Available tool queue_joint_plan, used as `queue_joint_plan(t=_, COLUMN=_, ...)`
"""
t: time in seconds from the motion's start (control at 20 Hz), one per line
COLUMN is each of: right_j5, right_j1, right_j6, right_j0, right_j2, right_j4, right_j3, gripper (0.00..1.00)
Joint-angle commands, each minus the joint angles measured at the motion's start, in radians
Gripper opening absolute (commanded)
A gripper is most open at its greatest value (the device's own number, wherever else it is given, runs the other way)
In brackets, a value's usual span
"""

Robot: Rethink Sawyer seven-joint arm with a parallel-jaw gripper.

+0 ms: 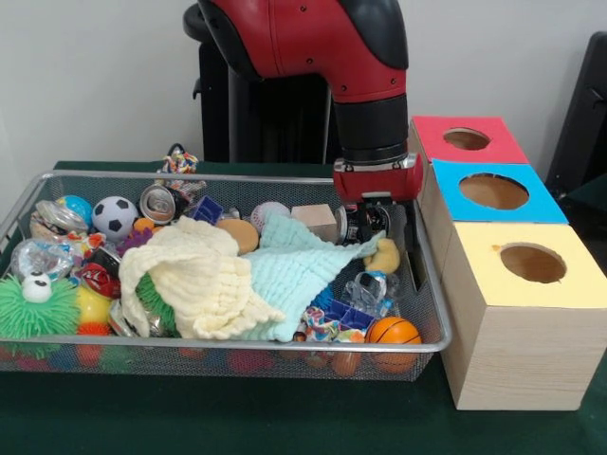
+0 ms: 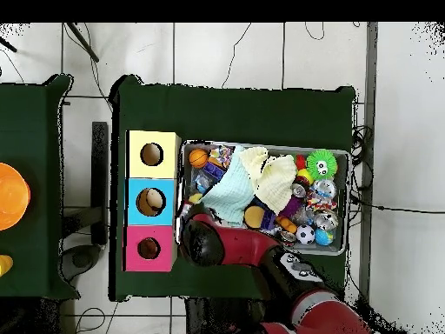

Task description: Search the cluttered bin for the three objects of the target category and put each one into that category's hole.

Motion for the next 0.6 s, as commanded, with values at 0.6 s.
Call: queue_joint_plan(t=0.6, right_j5=0.008, right_j1=0.037, right_j6=0.107, right_j0=0.061, right_j2=0.001, right_j4=-0.009, right_j3=-0.060, gripper=1.00)
